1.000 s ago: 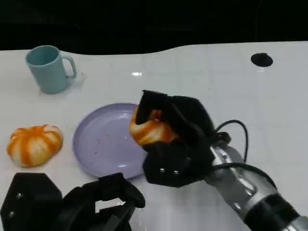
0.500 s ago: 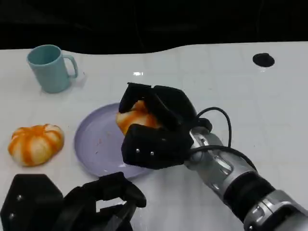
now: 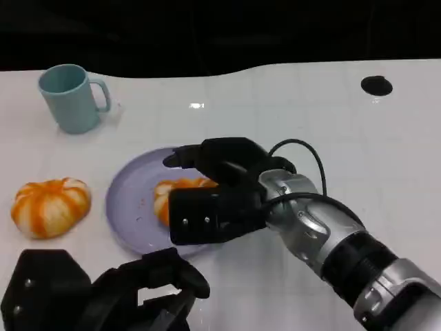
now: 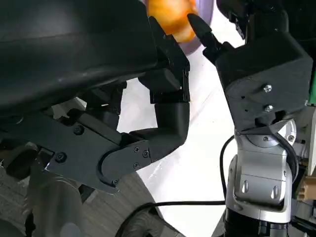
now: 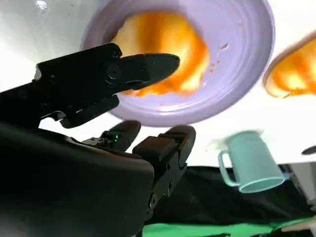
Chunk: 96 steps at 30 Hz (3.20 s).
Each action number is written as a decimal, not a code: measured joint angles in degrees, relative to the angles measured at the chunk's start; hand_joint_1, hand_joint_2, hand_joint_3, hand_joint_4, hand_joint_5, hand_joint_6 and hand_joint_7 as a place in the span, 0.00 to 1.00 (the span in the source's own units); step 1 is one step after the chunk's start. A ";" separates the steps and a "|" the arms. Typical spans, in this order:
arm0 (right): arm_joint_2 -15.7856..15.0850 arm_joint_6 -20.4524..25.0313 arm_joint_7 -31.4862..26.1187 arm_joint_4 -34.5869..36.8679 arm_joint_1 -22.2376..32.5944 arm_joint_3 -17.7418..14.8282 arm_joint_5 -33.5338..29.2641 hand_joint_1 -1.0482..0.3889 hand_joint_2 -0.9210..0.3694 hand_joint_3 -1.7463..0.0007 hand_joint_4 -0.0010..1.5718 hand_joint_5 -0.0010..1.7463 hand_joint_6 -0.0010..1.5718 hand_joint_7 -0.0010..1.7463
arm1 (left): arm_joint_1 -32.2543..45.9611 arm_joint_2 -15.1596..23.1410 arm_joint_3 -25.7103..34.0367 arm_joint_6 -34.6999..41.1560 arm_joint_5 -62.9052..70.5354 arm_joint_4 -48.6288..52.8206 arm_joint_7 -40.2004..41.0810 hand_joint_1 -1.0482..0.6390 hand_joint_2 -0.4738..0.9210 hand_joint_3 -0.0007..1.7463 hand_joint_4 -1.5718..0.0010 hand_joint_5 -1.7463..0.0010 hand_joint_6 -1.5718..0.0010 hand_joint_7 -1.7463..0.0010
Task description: Grasp the bread from the table and place it into the plate.
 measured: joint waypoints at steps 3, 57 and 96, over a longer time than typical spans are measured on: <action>-0.38 0.79 1.93 -1.08 0.00 0.48 -0.12 0.24 0.00 0.85 0.11 0.11 0.22 0.00 | 0.00 0.00 0.02 0.00 0.01 0.00 0.00 0.44 0.85 0.54 0.57 0.00 0.62 0.14; -20.42 -12.14 5.45 -60.99 48.97 -20.99 23.13 0.66 0.36 0.37 0.46 0.98 0.48 0.68 | -1.39 0.36 1.11 -1.15 -0.57 2.90 -0.30 0.43 0.87 0.50 0.58 0.00 0.63 0.15; -20.19 -18.05 -2.32 -60.26 63.49 -27.48 19.34 0.76 0.52 0.13 0.61 1.00 0.51 0.88 | -1.00 0.78 2.09 -2.75 -0.97 3.92 -0.92 0.44 0.89 0.49 0.57 0.00 0.62 0.15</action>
